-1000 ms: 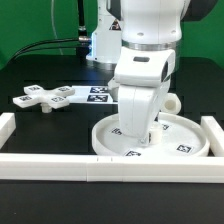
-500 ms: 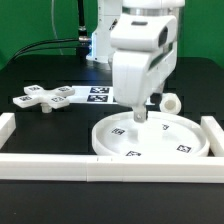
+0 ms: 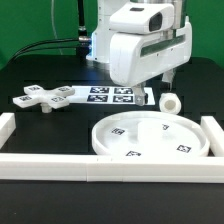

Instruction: Assemble round table

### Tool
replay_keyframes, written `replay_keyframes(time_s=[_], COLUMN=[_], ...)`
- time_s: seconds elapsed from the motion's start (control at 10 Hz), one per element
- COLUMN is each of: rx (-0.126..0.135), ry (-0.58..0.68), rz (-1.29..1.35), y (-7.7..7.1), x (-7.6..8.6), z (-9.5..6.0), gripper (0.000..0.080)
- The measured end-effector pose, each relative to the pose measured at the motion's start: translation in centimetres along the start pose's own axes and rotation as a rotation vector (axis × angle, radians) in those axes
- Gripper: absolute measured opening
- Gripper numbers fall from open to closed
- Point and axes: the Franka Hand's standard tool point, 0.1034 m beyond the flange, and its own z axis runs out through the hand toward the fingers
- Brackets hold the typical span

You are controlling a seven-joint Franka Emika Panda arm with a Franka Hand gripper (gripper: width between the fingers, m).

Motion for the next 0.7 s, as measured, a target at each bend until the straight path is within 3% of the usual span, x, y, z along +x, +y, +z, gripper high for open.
replay_keyframes(time_s=[0.4, 0.5, 0.7], rx=[0.005, -0.003, 0.013], ry=[0.006, 0.017, 0.013], rz=[0.261, 0.47, 0.712], y=[-0.3, -1.3, -2.9], x=[0.2, 0.4, 1.1], z=[0.1, 0.0, 0.4], gripper=[0.0649, 0.0649, 0.0649])
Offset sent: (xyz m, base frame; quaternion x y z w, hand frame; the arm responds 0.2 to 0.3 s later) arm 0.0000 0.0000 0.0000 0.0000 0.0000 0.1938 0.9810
